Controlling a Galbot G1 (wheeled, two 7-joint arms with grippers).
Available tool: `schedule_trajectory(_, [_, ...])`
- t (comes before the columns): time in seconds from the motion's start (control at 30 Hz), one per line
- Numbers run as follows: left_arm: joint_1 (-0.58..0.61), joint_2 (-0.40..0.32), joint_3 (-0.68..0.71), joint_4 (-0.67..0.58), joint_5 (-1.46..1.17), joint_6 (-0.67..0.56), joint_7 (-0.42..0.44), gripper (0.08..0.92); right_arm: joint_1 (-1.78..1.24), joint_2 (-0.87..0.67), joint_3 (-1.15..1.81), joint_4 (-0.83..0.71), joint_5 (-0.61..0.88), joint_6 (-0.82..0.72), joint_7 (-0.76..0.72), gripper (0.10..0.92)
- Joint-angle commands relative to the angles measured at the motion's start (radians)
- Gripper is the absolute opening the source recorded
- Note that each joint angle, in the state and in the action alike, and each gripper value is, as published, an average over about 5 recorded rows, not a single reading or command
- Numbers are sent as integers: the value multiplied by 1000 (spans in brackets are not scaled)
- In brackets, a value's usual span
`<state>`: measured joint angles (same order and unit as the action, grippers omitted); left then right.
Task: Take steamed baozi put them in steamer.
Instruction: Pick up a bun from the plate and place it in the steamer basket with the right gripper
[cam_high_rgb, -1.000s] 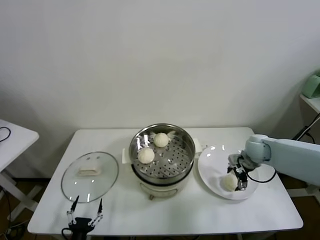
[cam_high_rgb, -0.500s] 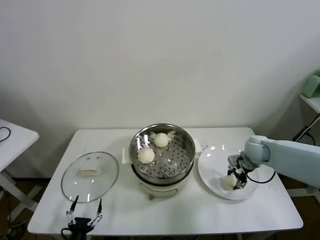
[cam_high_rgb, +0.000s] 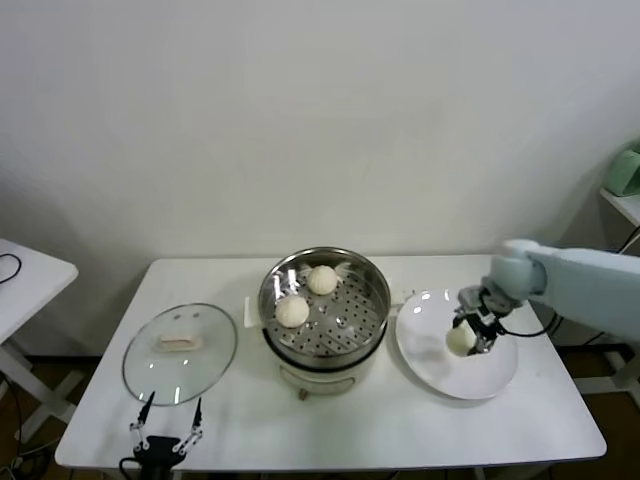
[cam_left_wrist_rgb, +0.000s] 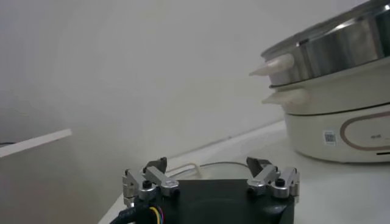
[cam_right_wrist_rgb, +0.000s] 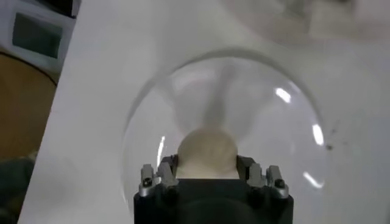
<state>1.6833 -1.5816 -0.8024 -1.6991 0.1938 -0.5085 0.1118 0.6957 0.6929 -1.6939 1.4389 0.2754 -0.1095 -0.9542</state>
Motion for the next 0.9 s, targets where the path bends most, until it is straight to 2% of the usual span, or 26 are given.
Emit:
schedule_trajectory(0.03, [5,0,1,-4,2,-1,0,823,470,105,-161,70,181,155,-106,643])
schedule_trajectory(0.2, [9,3,1,-5,2,-2,0,823,559,183,-130,112,269,226,-139,645])
schedule_trajectory(0.33, [5,4,4,-3,3,-3,-1,823,577,238,-90,181,256,291,-138,650])
schedule_trajectory(0.6, [0,2,11,2,10,-3,-1,823,477,364,6,274,24,428,-79,668])
schedule_trajectory(0.9, [-2,-3,12,2,15,-3,-2,823,187,444,108,263,-251,436,4,661])
